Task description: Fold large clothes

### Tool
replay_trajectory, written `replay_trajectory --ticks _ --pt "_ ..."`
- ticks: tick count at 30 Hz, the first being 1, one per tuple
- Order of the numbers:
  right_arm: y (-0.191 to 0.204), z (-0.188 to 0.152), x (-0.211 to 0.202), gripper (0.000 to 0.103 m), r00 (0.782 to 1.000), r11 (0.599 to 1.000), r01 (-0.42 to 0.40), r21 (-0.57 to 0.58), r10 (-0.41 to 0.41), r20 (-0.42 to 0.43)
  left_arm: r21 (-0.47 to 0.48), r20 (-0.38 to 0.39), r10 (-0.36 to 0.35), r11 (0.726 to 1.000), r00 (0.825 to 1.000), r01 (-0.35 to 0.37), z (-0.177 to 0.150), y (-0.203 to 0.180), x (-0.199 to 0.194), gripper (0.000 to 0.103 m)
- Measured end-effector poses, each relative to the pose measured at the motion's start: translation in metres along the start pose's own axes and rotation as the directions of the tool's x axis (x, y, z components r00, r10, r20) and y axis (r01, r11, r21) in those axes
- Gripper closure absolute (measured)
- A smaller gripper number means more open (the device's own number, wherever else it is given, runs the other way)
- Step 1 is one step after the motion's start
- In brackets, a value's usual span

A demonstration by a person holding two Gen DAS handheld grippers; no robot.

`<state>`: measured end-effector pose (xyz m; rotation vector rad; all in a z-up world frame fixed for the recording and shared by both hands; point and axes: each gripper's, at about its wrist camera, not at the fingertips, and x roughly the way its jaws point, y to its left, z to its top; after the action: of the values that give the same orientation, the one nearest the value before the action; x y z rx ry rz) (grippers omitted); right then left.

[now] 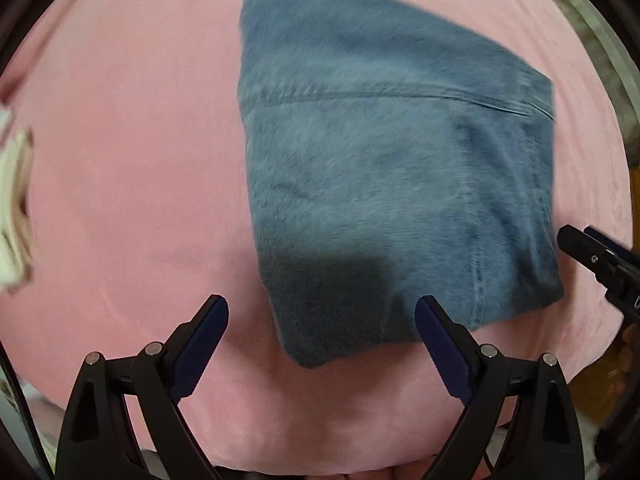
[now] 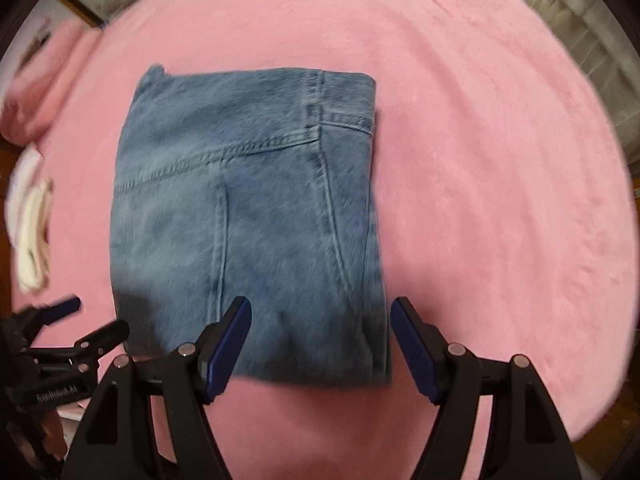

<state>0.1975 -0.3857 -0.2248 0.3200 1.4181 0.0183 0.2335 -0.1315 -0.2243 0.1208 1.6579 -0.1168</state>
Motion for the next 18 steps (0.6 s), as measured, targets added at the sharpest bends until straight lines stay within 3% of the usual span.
replay_trajectory --ticks 4,8,11,16,18 --pt "-0.038 0.011 0.023 0.031 0.985 0.981 -0.172 0.090 0.171 0.019 -0.075 -0.047 -0.081 0.994 0.996 0.077 0.013 0.025 0.024 0.010" --pt "-0.064 0.024 0.045 0.031 0.923 0.915 -0.385 0.118 0.379 0.069 -0.087 -0.007 -0.163 0.983 0.987 0.162 0.030 0.042 0.036 0.010" --pt "-0.072 0.039 0.065 0.031 0.890 0.884 -0.456 0.108 0.455 0.030 -0.084 0.052 -0.230 0.969 0.972 0.234 0.045 0.053 0.041 0.010" --pt "-0.067 0.063 0.083 0.031 0.829 0.828 -0.556 0.070 0.559 -0.025 -0.058 0.103 -0.272 0.958 0.957 0.279 0.071 0.059 0.052 0.010" --pt "-0.059 0.069 0.092 0.033 0.826 0.827 -0.559 0.063 0.562 -0.046 -0.047 0.121 -0.303 0.950 0.945 0.310 0.078 0.056 0.054 0.010"
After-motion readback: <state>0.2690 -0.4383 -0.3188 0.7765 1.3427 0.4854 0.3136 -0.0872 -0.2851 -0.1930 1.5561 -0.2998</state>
